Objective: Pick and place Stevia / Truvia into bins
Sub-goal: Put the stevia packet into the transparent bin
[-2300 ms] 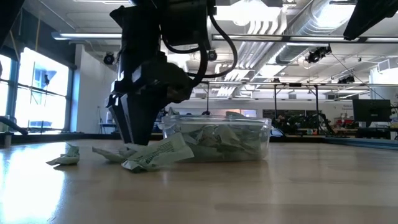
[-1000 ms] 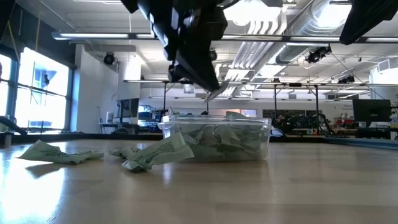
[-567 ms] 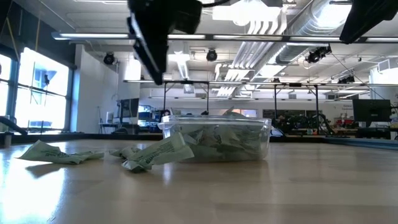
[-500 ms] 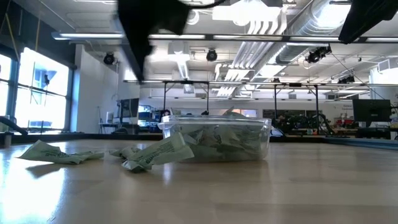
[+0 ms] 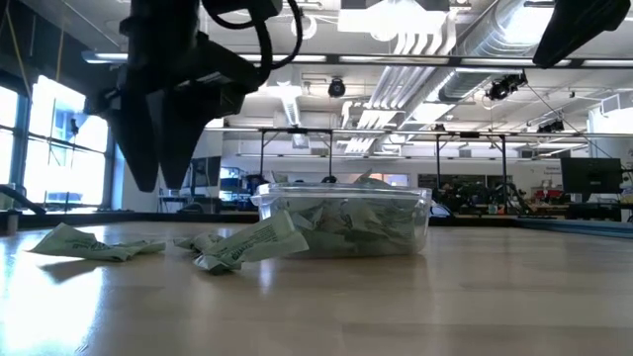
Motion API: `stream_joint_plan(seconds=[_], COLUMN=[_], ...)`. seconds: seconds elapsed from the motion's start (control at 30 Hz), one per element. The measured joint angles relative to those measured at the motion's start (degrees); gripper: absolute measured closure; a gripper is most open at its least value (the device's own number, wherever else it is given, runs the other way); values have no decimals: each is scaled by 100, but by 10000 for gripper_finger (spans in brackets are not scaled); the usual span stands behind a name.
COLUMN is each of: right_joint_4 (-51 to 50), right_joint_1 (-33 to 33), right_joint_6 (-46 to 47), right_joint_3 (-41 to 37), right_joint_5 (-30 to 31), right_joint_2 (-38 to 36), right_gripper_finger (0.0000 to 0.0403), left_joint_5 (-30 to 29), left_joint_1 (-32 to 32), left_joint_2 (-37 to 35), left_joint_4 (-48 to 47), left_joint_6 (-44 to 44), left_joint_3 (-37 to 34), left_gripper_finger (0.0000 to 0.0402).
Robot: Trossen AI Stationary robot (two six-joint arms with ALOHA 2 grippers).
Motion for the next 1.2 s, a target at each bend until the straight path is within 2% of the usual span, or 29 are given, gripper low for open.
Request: stream_joint_plan(seconds=[0.13, 0.33, 0.43, 0.6, 0.7, 0.77, 1.03, 1.2], right_joint_4=[-37, -74, -72, -99, -110, -113, -222, -279], right_joint_1=[1, 0, -1, -4, -4, -4, -4, -4], right_joint_6=[-1, -21, -97, -108, -108, -107, -107, -107], right_joint_3=[0, 0, 0, 0, 0, 0, 0, 0], right_joint_5=[-23, 10, 27, 30, 30, 35, 181, 185], right_joint_2=[0, 0, 0, 0, 0, 0, 0, -2], right_gripper_finger=[269, 269, 269, 269, 269, 269, 269, 269], left_joint_5=[-147, -125, -121, -24, 52, 67, 88, -438], left_joint_1=[-183, -309, -302, -296, -294, -294, -79, 310], left_joint_2=[-13, -11, -13, -6, -14, -15, -58, -301], left_joint_4=[-40, 978, 1400, 1514, 1546, 1527, 1371, 1217], left_joint_6=[-837, -1919, -2077, -2097, -2019, -1806, -574, 325], left_joint_3=[-230, -728, -933, -1240, -1431, -1476, -1443, -1078], left_gripper_finger=[181, 181, 181, 182, 194, 216, 374, 360])
